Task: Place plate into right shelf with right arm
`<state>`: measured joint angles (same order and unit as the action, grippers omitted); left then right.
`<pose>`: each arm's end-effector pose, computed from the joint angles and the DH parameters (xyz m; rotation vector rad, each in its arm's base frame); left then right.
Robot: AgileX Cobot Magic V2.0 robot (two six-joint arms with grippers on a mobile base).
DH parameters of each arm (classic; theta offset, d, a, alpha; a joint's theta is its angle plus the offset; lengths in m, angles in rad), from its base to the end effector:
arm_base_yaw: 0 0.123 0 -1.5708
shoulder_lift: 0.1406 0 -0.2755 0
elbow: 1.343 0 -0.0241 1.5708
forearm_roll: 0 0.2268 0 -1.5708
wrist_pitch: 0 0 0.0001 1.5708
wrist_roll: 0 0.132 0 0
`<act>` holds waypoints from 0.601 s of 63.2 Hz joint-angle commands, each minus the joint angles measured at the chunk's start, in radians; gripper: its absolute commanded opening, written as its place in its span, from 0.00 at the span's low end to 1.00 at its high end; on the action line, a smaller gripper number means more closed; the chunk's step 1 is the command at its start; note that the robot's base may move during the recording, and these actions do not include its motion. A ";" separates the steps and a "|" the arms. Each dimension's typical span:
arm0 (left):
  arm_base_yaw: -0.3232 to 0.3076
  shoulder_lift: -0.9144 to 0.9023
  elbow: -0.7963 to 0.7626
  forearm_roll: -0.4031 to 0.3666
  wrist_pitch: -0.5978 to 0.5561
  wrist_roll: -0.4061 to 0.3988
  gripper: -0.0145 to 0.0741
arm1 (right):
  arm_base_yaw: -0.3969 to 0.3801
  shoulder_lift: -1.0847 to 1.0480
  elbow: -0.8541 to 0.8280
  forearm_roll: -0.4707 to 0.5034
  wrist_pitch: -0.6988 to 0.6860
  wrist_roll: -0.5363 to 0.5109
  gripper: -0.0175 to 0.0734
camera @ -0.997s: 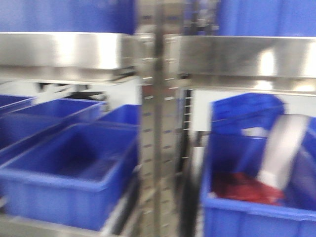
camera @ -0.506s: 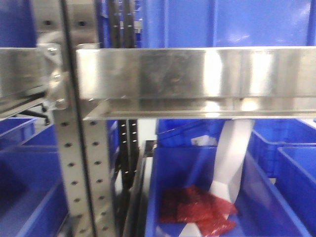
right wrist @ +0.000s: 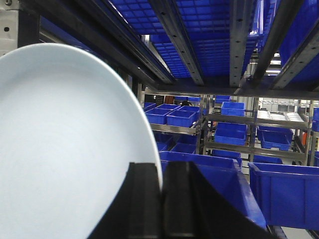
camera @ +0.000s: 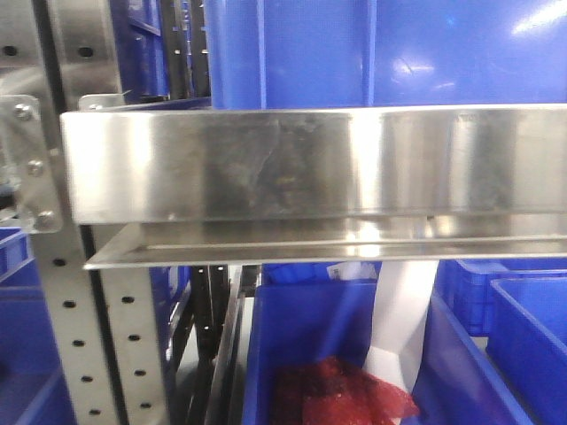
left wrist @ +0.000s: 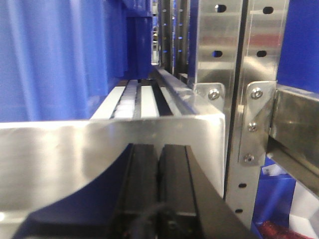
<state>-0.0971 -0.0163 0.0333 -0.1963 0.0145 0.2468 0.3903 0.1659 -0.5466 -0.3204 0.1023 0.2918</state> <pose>0.0825 -0.0084 0.2044 0.1140 1.5107 -0.0395 0.0496 0.0158 0.3776 -0.2219 1.1849 0.2991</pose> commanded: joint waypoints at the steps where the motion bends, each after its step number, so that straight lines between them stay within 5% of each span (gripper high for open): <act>1: -0.006 -0.011 0.008 -0.002 -0.082 -0.002 0.11 | -0.001 0.016 -0.031 -0.013 -0.088 -0.001 0.25; 38: -0.006 -0.011 0.008 -0.002 -0.082 -0.002 0.11 | -0.001 0.016 -0.031 -0.013 -0.092 -0.001 0.25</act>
<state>-0.0966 -0.0163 0.0333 -0.1963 0.0145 0.2468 0.3903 0.1659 -0.5466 -0.3204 0.1023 0.2918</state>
